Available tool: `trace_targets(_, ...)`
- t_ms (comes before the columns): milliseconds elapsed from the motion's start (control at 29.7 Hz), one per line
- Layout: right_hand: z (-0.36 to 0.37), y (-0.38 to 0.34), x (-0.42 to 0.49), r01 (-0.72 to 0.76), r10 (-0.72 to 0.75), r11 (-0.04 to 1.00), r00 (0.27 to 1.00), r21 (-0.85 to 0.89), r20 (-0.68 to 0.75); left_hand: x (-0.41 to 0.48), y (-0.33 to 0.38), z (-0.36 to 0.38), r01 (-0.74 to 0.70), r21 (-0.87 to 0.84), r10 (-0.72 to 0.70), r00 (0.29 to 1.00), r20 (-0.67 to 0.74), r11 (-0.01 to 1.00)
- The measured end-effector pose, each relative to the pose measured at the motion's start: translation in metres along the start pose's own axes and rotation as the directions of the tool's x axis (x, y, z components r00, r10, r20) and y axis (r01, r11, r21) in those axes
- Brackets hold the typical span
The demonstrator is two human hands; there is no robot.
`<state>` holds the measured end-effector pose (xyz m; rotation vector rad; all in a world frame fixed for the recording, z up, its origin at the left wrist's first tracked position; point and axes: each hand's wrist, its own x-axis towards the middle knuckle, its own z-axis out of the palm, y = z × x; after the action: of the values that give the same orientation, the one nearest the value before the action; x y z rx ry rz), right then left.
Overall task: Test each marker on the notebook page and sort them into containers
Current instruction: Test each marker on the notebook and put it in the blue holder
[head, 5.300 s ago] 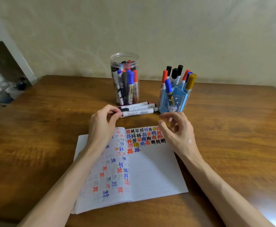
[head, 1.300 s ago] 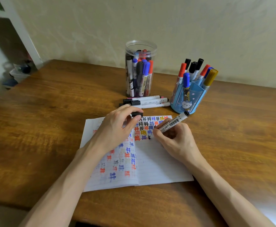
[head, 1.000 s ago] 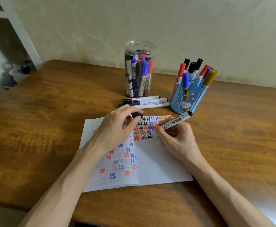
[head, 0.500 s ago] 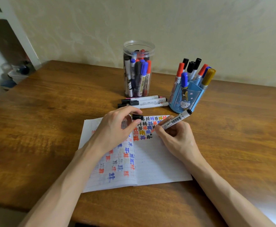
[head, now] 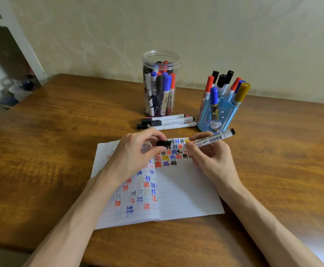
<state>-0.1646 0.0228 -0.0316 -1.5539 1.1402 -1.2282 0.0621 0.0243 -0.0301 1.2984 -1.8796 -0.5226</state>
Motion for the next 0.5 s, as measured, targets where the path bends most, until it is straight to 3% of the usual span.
trace_targets(235,-0.0031,-0.0071,-0.0030,0.028,-0.030,0.992,0.999,0.126,0.020,-0.0008,0.0042,0.0008,0.003,-0.022,-0.002,0.999,0.036,1.000)
trace_targets(504,0.0032,-0.0055,-0.0057,0.017,-0.024,0.996,0.997,0.091,0.079,-0.0015,0.0052,0.0008,-0.012,-0.035,0.014,0.998,0.056,0.999)
